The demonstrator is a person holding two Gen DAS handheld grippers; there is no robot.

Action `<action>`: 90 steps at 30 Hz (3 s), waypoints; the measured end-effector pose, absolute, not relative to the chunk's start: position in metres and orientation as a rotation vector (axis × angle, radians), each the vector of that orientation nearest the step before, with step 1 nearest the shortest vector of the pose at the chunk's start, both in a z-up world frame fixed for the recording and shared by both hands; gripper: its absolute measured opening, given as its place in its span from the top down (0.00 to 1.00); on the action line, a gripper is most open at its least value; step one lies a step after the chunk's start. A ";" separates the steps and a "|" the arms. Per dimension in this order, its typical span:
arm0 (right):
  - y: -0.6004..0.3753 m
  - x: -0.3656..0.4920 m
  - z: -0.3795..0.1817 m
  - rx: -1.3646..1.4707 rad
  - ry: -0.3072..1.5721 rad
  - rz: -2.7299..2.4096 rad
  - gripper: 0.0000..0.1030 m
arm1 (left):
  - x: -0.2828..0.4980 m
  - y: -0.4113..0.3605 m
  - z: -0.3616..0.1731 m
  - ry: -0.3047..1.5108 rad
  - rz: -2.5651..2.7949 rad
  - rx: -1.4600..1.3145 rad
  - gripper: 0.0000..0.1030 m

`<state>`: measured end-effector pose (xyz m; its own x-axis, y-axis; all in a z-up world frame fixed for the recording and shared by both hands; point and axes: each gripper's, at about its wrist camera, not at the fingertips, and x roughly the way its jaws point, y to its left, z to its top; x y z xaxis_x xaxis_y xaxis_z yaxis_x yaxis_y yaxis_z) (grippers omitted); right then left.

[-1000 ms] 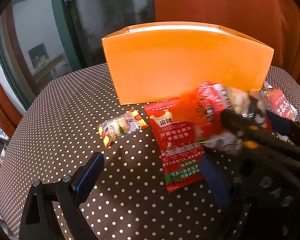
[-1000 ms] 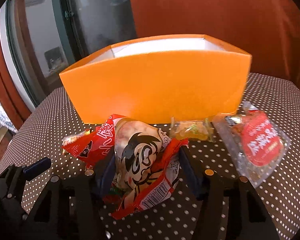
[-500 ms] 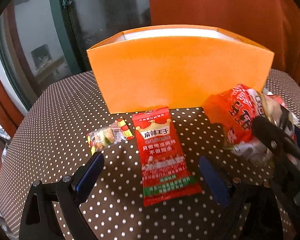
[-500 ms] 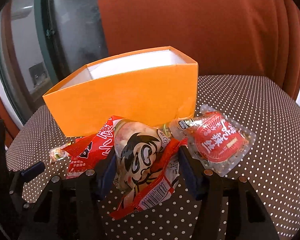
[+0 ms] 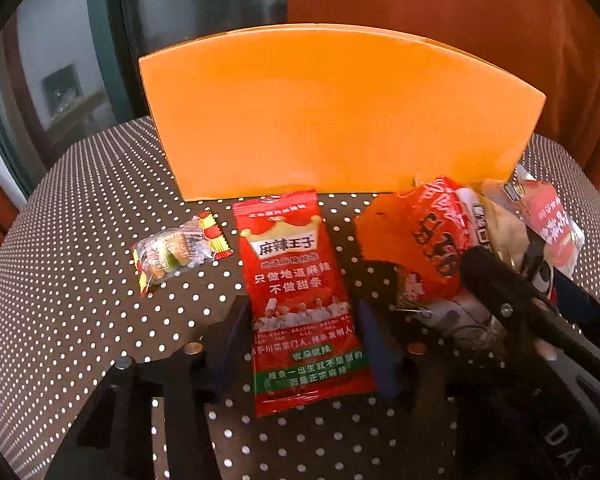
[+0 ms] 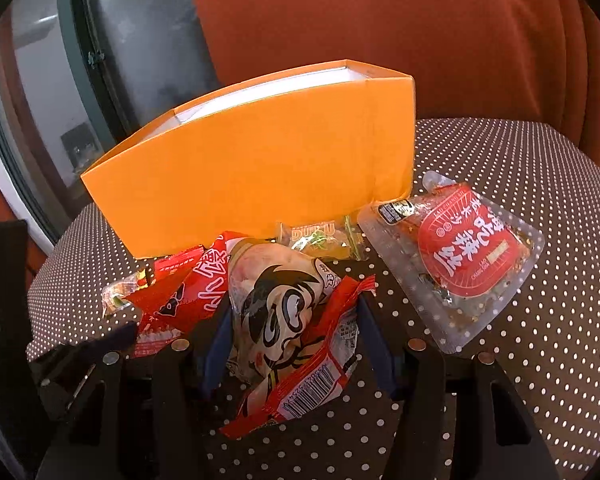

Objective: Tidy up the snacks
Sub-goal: 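Grasp the red cartoon-face bag with the right tool while the left tool grasps the red spicy strip packet, then lift both red packets and carry them over the orange box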

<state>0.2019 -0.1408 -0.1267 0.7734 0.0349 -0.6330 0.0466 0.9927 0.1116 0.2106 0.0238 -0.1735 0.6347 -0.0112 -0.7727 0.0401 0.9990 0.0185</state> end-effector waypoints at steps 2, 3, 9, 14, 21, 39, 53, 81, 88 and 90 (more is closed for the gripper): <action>-0.142 0.199 -0.126 0.105 0.688 -0.009 0.40 | 0.203 0.020 -0.172 0.877 -0.033 0.051 0.53; -0.144 0.196 -0.126 0.101 0.690 -0.006 0.40 | 0.199 0.018 -0.171 0.876 -0.037 0.052 0.53; -0.139 0.180 -0.127 0.080 0.695 -0.002 0.40 | 0.171 0.012 -0.171 0.869 -0.065 0.063 0.55; -0.138 0.163 -0.125 0.072 0.700 -0.006 0.40 | 0.134 -0.008 -0.172 0.866 -0.087 0.073 0.55; -0.143 0.139 -0.126 0.064 0.705 -0.005 0.40 | 0.103 -0.016 -0.167 0.870 -0.082 0.077 0.53; -0.169 0.140 -0.121 0.089 0.697 -0.048 0.40 | 0.142 -0.008 -0.176 0.880 -0.053 -0.015 0.52; -0.166 0.124 -0.114 0.107 0.692 -0.038 0.40 | 0.115 -0.023 -0.161 0.843 -0.071 0.005 0.62; -0.157 0.063 -0.008 0.067 0.486 0.010 0.40 | 0.057 -0.031 -0.045 0.617 -0.056 0.011 0.62; -0.150 0.068 0.016 0.044 0.430 0.012 0.40 | 0.063 -0.029 -0.017 0.560 -0.057 0.011 0.62; -0.148 0.071 0.022 0.038 0.418 0.012 0.40 | 0.067 -0.028 -0.010 0.549 -0.059 0.010 0.62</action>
<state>0.0708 -0.1484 0.0215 0.9137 0.0195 -0.4060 -0.0037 0.9992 0.0396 0.0668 -0.0280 -0.0102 0.8516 -0.0529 -0.5215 0.0583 0.9983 -0.0062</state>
